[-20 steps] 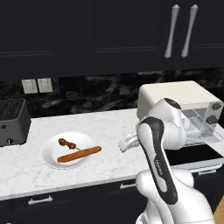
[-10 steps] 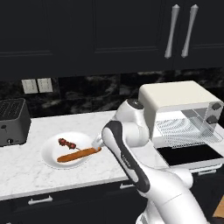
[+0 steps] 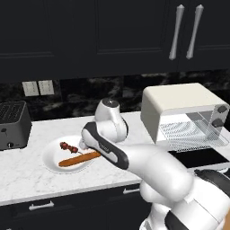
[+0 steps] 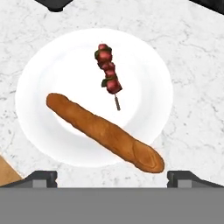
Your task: Pick up the kebab skewer and baguette bread, and place them inside the toaster oven. Close the toaster oven door and start by setting the timer.
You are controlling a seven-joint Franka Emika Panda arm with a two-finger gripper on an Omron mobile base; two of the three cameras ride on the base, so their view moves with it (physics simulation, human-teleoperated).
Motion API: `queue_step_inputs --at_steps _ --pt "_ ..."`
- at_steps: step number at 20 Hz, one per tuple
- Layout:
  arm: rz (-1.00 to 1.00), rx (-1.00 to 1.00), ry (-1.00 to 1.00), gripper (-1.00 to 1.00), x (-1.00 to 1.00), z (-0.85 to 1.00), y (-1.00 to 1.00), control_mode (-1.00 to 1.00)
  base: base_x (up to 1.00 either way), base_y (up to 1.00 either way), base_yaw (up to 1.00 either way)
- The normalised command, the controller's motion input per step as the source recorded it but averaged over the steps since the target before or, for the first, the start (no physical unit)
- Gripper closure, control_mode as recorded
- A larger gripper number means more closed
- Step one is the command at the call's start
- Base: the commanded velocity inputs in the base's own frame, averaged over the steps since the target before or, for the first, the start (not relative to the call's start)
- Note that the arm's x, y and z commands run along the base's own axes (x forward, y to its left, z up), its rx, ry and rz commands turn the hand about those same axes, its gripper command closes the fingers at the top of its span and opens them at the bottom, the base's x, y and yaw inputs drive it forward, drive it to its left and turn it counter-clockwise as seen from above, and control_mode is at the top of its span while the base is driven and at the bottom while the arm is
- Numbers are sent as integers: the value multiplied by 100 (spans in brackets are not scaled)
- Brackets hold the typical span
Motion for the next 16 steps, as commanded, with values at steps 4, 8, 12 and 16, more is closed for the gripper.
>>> queue_step_inputs --at_steps 4,8,12,16 --pt "0 0 1 -100 25 -40 40 -100 0 0 0" --pt "0 0 0 -100 3 -26 26 -100 0 0 0" --pt "0 0 3 -100 20 -27 14 -100 0 0 0" --pt "2 0 8 -100 24 -33 0 -100 0 0 0"
